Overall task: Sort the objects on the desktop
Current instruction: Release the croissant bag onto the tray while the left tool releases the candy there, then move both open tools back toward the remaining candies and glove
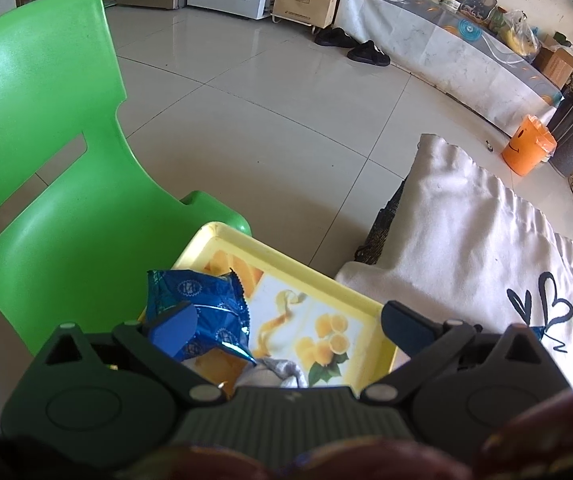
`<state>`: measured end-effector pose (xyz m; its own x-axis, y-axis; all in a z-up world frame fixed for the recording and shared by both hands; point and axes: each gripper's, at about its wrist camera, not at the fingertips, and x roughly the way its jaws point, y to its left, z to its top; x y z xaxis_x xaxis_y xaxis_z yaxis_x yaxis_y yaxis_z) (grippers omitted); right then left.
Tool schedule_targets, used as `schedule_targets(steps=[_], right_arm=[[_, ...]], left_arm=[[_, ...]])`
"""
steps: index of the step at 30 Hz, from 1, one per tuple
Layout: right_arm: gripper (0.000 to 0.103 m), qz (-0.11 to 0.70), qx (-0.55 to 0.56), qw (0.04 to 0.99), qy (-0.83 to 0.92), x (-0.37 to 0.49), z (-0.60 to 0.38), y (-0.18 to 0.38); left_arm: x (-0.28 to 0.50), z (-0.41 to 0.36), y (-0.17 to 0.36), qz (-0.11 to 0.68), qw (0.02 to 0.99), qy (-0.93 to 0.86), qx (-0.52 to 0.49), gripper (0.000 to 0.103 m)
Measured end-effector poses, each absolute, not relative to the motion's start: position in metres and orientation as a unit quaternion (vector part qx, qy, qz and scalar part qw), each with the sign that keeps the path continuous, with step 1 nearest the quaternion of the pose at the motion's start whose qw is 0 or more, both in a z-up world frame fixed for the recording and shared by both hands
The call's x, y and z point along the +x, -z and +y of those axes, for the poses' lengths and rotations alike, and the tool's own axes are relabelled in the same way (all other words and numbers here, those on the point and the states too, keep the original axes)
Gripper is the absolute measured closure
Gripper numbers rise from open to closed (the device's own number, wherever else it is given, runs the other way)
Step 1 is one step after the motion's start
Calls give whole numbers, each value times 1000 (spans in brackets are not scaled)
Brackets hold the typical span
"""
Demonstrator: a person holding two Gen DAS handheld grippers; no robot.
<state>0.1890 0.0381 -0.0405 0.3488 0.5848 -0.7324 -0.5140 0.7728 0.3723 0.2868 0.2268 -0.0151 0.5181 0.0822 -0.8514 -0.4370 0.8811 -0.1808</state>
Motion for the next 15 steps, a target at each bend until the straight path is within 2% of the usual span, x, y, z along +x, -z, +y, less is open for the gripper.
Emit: schedule_targets(steps=[15], right_arm=[[25,477,58,841,-251,216,-20,32]], left_arm=[[291,178,21,485,856,-96,-153,1]])
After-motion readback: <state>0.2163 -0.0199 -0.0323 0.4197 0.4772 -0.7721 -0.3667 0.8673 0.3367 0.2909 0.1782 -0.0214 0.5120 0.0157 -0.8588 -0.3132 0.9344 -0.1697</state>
